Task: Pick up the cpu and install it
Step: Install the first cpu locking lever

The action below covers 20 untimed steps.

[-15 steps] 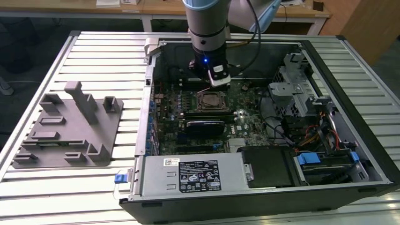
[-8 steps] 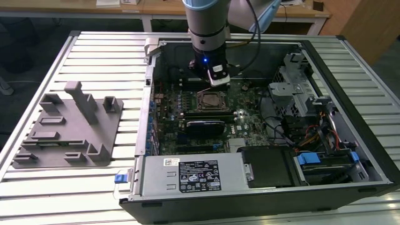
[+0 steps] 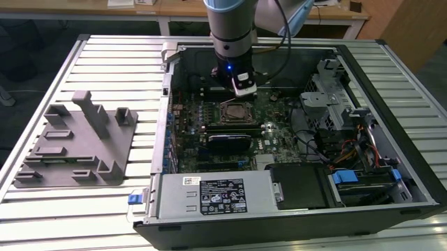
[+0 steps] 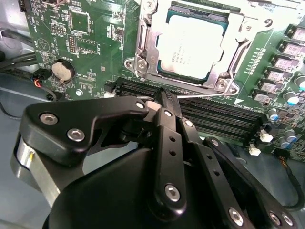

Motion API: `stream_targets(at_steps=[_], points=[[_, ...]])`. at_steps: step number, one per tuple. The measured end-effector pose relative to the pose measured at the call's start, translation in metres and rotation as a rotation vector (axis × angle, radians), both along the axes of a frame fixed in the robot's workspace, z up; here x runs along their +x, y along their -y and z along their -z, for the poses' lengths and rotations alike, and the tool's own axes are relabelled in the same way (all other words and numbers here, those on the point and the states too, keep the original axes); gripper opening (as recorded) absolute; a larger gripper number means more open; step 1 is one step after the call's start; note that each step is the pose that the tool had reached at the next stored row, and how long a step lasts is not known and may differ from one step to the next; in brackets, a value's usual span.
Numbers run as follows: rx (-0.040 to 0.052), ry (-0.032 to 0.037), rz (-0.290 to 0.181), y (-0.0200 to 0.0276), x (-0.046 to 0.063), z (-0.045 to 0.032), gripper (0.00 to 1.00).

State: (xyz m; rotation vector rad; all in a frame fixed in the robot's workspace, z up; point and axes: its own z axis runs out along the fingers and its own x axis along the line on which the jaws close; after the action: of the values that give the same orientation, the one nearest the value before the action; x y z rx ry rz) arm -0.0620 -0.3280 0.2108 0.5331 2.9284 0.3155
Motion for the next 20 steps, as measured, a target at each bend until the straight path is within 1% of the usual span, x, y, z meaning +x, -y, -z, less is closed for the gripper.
stream_targets(at_steps=[3,6,8,13,20], points=[[-0.0003,0.0014,0.001,0.0,-0.0001,0.0006,0.11],[-0.0002,0.0061,0.001,-0.0002,-0.0002,0.0011,0.11],[0.0,0.0077,0.002,-0.0003,-0.0003,0.0014,0.11],[-0.0001,0.0081,0.019,-0.0004,-0.0005,0.0025,0.11],[-0.0002,0.0081,0.036,-0.0014,-0.0041,0.0033,0.11]])
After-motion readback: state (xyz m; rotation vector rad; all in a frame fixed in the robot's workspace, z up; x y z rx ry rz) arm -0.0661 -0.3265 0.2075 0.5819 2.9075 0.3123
